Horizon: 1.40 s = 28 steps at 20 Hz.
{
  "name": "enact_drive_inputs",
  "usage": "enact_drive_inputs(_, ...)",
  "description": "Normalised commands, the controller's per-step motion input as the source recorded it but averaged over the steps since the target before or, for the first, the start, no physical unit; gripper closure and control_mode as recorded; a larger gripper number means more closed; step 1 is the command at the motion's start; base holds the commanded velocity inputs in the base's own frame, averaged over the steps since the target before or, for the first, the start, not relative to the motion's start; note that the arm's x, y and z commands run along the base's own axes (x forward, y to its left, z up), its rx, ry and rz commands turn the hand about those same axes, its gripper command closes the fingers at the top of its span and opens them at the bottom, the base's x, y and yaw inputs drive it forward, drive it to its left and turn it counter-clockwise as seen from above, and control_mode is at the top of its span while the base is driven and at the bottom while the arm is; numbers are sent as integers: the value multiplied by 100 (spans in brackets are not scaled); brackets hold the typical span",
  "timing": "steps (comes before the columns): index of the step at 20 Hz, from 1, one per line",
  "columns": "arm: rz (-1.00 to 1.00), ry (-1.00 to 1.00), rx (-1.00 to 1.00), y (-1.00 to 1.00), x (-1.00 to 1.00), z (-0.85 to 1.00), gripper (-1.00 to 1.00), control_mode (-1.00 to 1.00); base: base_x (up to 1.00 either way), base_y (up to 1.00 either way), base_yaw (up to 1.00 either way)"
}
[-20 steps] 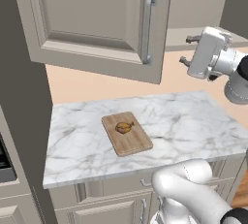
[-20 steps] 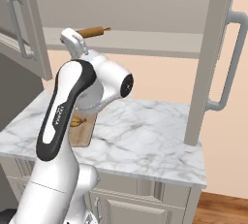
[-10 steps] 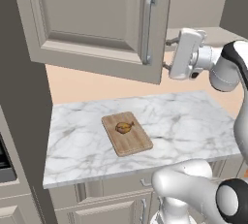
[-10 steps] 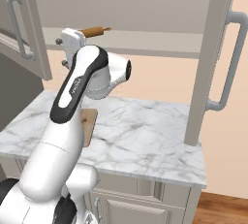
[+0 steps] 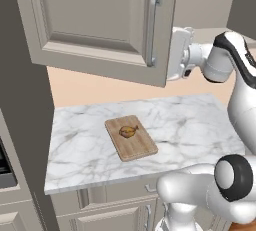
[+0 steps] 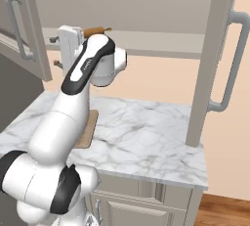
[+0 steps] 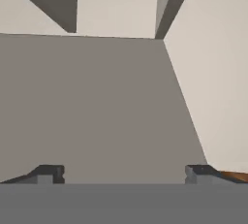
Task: Open the cabinet, retrieve the rolling pin, and place it next to the meat on the cutting board to prepare for tenderizing.
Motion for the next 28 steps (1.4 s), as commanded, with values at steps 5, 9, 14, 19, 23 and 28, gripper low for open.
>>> enact_drive_inputs(5,17,2,0,58,-40,0,-100,-100,0,0,0)
enact_drive_inputs(9,16,0,0,58,-66,3,-100,-100,0,0,0)
enact_drive_inputs(14,13,0,0,64,-73,2,-100,-100,0,0,0)
enact_drive_inputs(19,9,0,0,76,-66,0,-100,-100,0,0,0)
enact_drive_inputs(23,6,2,-1,86,-54,0,-100,-100,0,0,0)
enact_drive_inputs(28,4,3,-1,93,-45,0,-100,-100,0,0,0)
